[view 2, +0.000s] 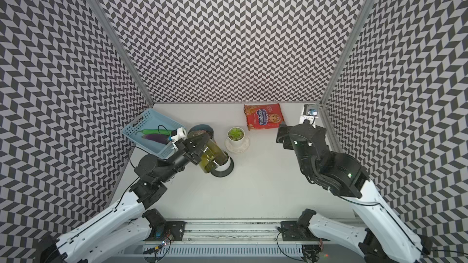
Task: Water the succulent around the soil edge
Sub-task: Water the soil of the potted plant with water.
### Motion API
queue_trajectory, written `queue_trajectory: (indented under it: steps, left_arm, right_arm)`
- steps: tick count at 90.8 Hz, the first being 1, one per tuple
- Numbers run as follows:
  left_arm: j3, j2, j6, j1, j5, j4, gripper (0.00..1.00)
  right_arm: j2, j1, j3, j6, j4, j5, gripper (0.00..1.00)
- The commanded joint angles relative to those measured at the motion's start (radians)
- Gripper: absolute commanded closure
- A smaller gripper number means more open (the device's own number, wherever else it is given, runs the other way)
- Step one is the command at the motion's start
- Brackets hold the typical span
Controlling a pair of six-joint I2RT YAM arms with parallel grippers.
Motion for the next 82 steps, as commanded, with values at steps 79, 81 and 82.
queue_trajectory:
  steps: [79, 81, 82]
  left_arm:
    - [0.147, 0.247, 0.007, 0.045, 0.216, 0.236, 1.00]
    - [0.149, 0.251, 0.006, 0.045, 0.221, 0.239, 1.00]
    - [0.148, 0.253, 0.005, 0.045, 0.223, 0.243, 1.00]
  right_arm:
    - [-0.029, -0.001, -0.011, 0.011, 0.022, 0.020, 0.00]
    - [-0.030, -0.001, -0.011, 0.011, 0.022, 0.020, 0.00]
    - [-0.030, -0.002, -0.010, 0.011, 0.022, 0.020, 0.00]
